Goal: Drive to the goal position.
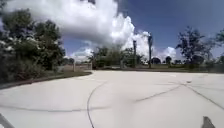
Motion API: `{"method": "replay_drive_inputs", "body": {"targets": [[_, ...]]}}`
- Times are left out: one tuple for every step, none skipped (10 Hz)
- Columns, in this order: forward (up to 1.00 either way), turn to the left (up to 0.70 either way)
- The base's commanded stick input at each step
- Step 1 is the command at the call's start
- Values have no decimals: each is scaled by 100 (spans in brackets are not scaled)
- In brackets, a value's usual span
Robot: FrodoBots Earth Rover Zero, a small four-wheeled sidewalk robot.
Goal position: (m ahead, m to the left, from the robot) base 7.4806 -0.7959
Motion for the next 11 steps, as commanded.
{"method": "replay_drive_inputs", "body": {"targets": [[70,0],[70,0],[70,0],[70,0],[70,0],[70,35],[70,35],[70,7],[70,0],[70,0],[70,0]]}}
